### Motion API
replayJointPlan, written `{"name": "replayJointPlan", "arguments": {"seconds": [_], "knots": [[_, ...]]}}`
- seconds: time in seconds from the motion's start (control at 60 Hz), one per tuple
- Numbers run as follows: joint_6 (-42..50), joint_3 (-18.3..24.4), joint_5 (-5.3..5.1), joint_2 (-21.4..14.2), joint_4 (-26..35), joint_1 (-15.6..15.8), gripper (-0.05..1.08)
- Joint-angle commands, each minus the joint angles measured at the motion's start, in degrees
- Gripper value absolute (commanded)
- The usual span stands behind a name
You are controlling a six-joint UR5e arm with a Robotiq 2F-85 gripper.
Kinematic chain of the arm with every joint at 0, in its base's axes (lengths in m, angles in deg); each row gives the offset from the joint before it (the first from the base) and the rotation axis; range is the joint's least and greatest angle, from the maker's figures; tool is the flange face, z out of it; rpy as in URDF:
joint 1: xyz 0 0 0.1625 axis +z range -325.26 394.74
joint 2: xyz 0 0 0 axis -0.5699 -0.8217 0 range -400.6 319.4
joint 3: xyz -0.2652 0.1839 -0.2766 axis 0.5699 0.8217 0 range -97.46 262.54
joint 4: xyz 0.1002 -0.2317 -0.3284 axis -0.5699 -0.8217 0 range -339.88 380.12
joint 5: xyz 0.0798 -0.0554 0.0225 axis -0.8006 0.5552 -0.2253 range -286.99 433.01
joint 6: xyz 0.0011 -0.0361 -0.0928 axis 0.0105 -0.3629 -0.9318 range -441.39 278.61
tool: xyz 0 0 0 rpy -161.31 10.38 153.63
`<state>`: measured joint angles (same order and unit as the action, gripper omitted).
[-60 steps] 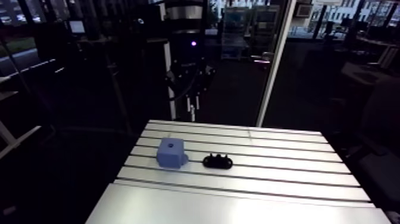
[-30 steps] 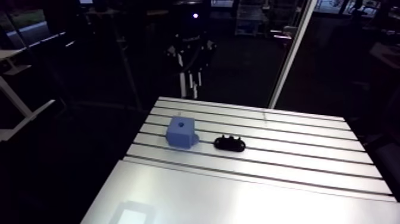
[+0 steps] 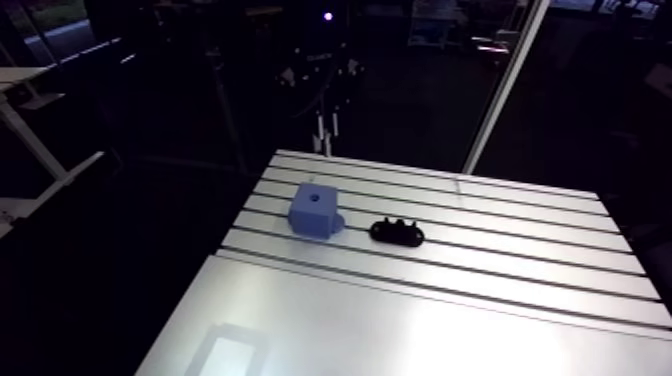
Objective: Pick up the M10 bolt and insert it into the hex recess until seated.
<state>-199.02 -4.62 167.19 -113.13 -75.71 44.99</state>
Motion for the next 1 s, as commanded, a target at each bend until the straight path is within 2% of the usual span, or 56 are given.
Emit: {"name": "replayJointPlan", "arguments": {"seconds": [0.017, 0.183, 0.2, 0.267, 0.517, 0.883, 1.0], "knots": [[0.8, -0.4, 0.26, 0.8, -0.2, 0.4, 0.88], [0.9, -0.5, 0.35, 1.0, -2.1, 0.7, 0.89], [0.8, -0.6, 0.05, 1.1, -2.9, 0.7, 0.9], [0.8, -0.8, -0.09, 1.3, -3.9, 0.8, 0.9], [2.8, -1.6, 0.17, 1.7, -4.4, 1.7, 0.9], [4.4, -2.0, -0.27, 2.6, -6.7, 2.1, 0.91], [5.5, -1.9, -0.69, 3.2, -6.9, 2.1, 0.91]]}}
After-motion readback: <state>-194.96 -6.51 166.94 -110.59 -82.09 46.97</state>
